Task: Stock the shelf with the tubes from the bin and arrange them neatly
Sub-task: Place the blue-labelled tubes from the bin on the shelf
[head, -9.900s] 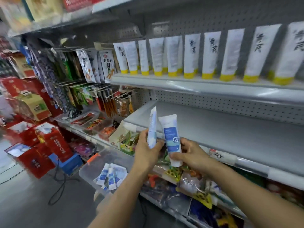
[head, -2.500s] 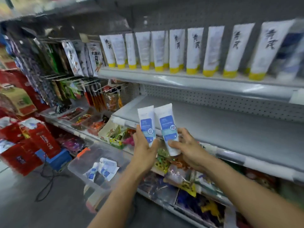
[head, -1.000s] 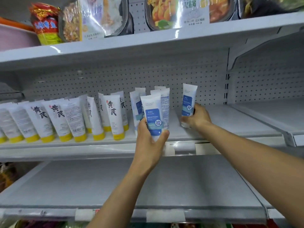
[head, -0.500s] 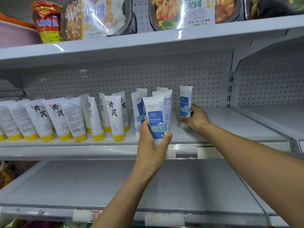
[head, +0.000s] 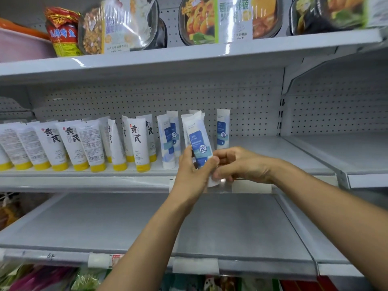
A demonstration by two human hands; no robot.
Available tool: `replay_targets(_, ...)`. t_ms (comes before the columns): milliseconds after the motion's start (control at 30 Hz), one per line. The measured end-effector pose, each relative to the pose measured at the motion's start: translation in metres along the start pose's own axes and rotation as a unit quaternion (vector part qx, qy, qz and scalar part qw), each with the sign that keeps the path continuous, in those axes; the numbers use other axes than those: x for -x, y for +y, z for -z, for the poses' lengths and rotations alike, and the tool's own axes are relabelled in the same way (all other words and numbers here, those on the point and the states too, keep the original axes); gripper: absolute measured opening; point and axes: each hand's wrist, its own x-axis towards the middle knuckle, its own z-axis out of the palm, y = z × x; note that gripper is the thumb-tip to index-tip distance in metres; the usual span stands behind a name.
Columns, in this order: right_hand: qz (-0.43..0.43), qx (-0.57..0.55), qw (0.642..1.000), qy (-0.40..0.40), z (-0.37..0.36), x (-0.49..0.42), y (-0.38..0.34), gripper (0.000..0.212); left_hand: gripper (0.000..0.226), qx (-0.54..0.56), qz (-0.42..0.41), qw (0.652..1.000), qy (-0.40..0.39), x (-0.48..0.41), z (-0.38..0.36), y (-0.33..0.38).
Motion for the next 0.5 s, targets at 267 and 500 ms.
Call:
replay_targets(267,0.037,0.054,0.987,0.145,0.001,0.0,0.006,0.042,0.048,-0.094,-0.023,0.995,0.021,0.001,-0.005,0.003)
replay_targets(500,-0.013,0.115,0.945,0.306,0.017,-0.018,0.017,0.05,0.037,-0.413,-0.115,0.901,0.062,0.004,0.019,-0.014)
